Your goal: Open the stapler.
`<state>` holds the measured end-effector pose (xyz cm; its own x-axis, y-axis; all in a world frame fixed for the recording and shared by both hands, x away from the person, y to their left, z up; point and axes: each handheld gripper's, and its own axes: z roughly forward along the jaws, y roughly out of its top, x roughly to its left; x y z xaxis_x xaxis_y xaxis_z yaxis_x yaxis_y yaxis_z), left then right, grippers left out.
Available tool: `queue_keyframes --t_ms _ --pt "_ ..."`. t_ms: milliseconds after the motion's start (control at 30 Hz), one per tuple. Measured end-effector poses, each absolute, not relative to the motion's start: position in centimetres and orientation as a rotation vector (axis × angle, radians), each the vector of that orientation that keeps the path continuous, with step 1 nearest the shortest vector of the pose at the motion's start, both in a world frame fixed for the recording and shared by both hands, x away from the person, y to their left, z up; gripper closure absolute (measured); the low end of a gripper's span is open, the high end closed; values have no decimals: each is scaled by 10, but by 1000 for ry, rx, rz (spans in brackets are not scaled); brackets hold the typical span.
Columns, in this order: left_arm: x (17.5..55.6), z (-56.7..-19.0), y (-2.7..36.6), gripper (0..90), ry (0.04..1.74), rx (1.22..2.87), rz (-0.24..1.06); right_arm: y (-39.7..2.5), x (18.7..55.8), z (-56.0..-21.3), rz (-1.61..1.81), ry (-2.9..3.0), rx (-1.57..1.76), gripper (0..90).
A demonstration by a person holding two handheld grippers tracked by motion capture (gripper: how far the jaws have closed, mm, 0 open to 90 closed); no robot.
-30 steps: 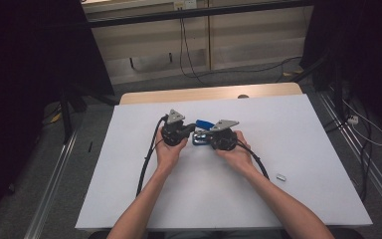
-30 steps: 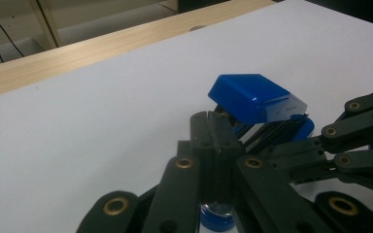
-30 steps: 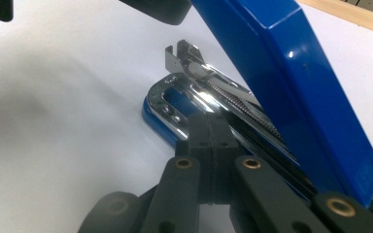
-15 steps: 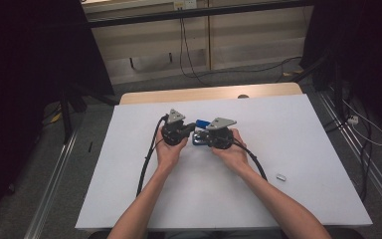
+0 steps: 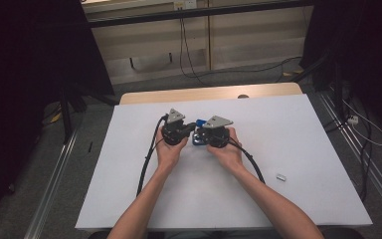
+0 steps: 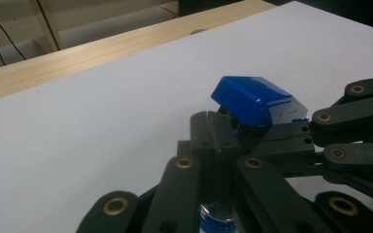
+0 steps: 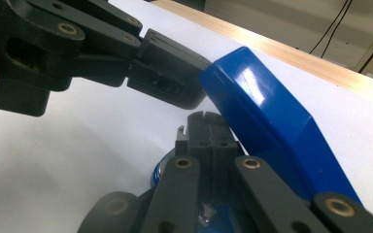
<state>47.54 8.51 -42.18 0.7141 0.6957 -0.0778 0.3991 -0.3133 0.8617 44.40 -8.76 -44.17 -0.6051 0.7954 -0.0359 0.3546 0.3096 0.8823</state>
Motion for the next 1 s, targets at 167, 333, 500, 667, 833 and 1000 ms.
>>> queue_keyframes --t_ms 167,333,500,667,833,1000 --pt "474 -419 85 900 827 1946 380 -87 444 -443 1238 2092 1026 900" --pt "474 -418 87 900 828 1941 363 -86 443 -442 1245 2083 1032 900" --pt "473 -417 87 900 840 1945 362 -88 443 -441 1240 2076 1039 900" --pt "475 -420 87 900 853 1943 357 -92 444 -439 1248 2066 1051 900" --pt "475 -421 84 900 840 1944 354 -92 444 -439 1245 2068 1050 900" --pt "477 -428 81 900 849 1973 365 -92 444 -439 1242 2071 1048 900"
